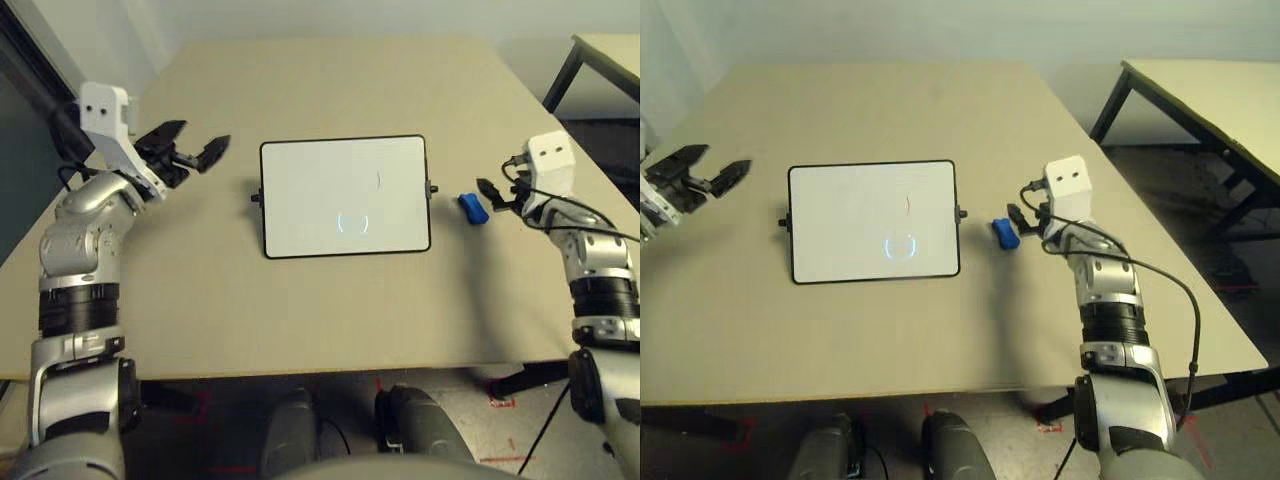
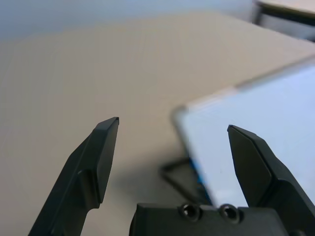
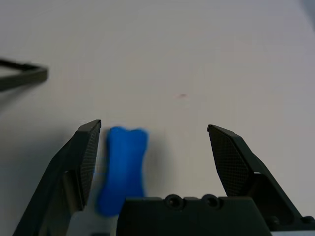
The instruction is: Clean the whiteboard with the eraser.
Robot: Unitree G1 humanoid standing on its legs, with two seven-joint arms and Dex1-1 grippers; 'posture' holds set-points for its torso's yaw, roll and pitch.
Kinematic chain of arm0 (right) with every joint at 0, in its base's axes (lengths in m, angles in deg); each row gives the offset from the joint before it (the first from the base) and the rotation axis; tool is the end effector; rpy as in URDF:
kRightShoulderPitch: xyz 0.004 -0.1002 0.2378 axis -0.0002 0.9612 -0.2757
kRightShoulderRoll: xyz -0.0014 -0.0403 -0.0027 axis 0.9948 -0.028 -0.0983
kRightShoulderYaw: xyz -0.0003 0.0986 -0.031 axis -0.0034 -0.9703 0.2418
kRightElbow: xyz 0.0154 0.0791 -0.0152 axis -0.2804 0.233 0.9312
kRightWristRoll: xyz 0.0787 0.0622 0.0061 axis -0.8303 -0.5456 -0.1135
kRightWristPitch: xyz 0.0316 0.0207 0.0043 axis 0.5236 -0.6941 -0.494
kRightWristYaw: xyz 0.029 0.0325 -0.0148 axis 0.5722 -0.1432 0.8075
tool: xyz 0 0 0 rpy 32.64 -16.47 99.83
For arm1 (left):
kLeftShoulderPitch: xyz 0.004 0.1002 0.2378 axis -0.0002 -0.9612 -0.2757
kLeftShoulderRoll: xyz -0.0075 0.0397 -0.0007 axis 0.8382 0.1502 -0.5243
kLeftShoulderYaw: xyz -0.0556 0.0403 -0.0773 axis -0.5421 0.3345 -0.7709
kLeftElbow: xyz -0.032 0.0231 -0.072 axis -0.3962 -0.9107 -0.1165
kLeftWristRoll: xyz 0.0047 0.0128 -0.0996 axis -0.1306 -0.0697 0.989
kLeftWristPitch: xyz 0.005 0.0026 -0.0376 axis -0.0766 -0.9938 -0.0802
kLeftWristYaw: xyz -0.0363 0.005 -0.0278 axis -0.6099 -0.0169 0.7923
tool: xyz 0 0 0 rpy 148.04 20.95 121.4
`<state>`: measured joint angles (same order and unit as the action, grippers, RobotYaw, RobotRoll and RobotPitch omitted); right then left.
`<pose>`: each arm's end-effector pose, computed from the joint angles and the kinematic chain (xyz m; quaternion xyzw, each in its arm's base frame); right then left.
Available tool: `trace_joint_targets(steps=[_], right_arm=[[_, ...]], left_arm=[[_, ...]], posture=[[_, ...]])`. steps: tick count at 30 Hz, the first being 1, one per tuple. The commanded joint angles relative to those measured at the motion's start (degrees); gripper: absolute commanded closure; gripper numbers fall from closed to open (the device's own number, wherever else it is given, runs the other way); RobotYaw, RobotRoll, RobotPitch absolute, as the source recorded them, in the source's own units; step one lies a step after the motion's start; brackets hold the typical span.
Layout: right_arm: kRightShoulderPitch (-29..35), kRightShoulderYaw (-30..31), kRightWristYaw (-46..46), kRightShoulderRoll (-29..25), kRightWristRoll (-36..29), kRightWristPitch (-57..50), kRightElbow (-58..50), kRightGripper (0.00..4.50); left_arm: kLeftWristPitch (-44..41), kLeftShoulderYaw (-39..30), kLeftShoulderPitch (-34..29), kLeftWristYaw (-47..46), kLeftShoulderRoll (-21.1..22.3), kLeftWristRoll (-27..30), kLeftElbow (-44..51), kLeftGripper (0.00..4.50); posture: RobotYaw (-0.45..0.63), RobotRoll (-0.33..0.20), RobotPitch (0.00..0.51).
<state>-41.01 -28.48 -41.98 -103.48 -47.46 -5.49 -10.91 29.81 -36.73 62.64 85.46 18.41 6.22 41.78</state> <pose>0.3030 -0.2477 0.1432 -0.0835 0.1576 0.0696 0.9815 0.2679 0.2856 0.2042 0.0783 0.0004 -0.2443 0.9665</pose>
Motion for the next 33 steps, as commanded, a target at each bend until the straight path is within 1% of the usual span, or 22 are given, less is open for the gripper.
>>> trace_joint_targets(steps=[1, 6, 11, 23, 26, 33], right_arm=[[0.7, 1.2, -0.8, 1.0, 0.7, -3.8, -1.9, 0.02], [0.4, 1.9, -1.2, 2.1, 1.1, -4.4, -1.2, 0.02], [0.3, 2.0, -1.1, 2.3, 1.6, -4.5, 0.2, 0.02], [-0.1, 2.1, -1.3, 3.2, 2.0, -3.5, 3.6, 0.02], [-0.4, 2.0, -1.5, 3.3, 2.0, -3.0, 4.7, 0.55], [-0.6, 1.9, -1.7, 3.9, 1.9, -2.9, 4.8, 2.58]], left_arm=[[-3.4, 2.3, -0.5, 0.8, -1.8, 1.5, 3.5, 0.00], [-4.6, 4.2, 0.9, 0.7, -4.6, 1.3, 3.3, 0.00], [-4.7, 5.2, 1.6, 0.7, -6.3, 1.2, 3.0, 0.00], [-5.6, 6.2, 0.5, 1.1, -7.4, 1.0, 3.9, 0.00], [-5.8, 6.2, 0.5, 1.0, -7.3, 1.1, 4.0, 0.00], [-5.9, 5.9, 0.4, 1.0, -7.1, 1.0, 3.8, 0.00]], posture=[[-0.06, 0.000, 0.050], [-0.06, 0.000, 0.056], [-0.06, 0.000, 0.064], [-0.04, 0.000, 0.080], [-0.04, 0.000, 0.080], [-0.04, 0.000, 0.075]])
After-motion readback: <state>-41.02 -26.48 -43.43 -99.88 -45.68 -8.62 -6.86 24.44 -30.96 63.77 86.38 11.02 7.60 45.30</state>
